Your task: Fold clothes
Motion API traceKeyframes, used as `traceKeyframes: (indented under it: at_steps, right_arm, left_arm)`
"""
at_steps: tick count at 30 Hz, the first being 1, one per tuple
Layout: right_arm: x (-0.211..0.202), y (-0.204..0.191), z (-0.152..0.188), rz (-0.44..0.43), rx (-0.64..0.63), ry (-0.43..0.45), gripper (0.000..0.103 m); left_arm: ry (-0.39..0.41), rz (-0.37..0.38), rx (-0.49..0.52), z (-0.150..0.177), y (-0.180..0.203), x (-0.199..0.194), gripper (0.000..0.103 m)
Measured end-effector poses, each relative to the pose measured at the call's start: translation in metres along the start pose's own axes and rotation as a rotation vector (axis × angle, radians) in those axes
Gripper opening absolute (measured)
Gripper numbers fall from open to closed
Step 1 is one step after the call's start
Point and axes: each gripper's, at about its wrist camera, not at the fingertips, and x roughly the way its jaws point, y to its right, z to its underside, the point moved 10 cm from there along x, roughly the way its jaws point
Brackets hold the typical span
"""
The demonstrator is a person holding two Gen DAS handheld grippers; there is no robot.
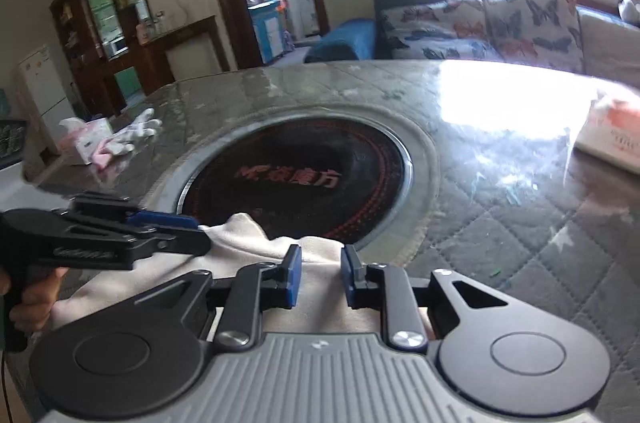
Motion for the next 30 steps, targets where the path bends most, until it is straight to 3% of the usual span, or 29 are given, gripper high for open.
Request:
traceKeyframes:
  at_steps: [6,15,22,30]
  right_arm:
    - [-0.017,-0.043,0.009,-0.065,-0.152,-0.001,0.021]
    - [-0.022,-0.075,0.02,-0.071,-0.273,-0.005,0.021]
    - [-0.015,-0.128,0.038,-0.189,-0.344,-0.04,0.021]
    - [-0.016,-0.169,0.038,-0.264,-0.418,-0.018,0.021]
  left_arm:
    - [-0.002,-0.007,0.011,0.0,0.001,0.002,0.03]
    - [-0.003,-0.002,0.015,-0.002,0.002,-0.004,0.03]
    - [0.029,-0.012,0.002,-0.004,-0.006,-0.03,0.031]
    - [0.066,-0.02,-0.026,-0.002,-0.016,-0.058,0.033]
